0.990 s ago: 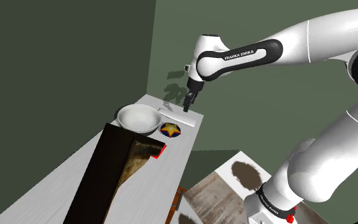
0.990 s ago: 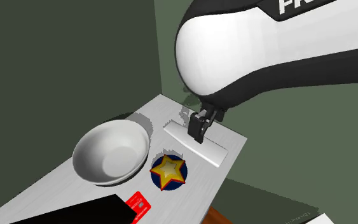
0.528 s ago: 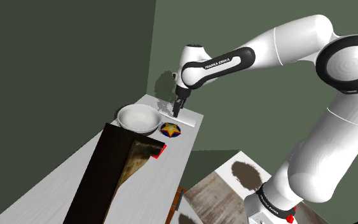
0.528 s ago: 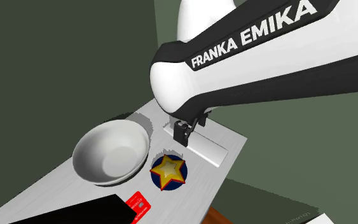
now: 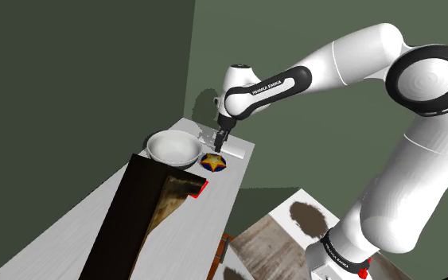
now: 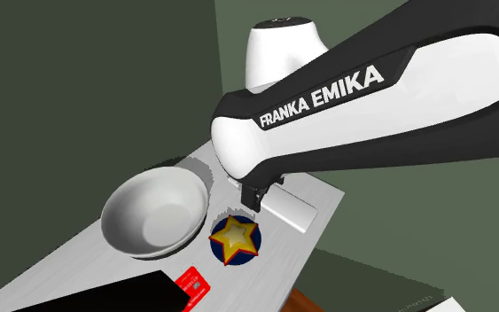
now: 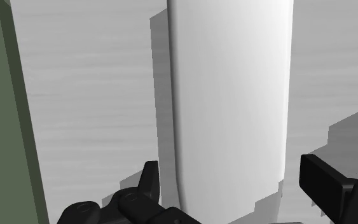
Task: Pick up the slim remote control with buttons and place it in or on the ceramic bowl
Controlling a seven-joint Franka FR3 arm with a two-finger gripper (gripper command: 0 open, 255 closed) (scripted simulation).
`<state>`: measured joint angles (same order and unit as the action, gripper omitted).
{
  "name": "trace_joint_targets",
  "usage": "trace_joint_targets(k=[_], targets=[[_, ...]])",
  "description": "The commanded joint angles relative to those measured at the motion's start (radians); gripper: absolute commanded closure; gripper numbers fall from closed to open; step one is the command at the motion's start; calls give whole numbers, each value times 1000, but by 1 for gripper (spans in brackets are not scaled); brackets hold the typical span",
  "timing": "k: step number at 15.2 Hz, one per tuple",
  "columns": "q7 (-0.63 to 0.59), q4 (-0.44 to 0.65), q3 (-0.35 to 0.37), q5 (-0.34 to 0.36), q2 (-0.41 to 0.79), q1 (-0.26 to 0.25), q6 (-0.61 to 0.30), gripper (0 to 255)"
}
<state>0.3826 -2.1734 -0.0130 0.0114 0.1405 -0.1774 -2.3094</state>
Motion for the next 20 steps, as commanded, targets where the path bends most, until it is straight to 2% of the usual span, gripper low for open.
trace_joint_targets(k=[1,4,5,14,20], targets=[[0,0,0,0,1,0,-1,0],[0,0,0,0,1,0,-1,0],[0,0,0,0,1,0,-1,255],[0,0,0,0,1,0,-1,255],[1,29,0,0,-46,0,74,255]])
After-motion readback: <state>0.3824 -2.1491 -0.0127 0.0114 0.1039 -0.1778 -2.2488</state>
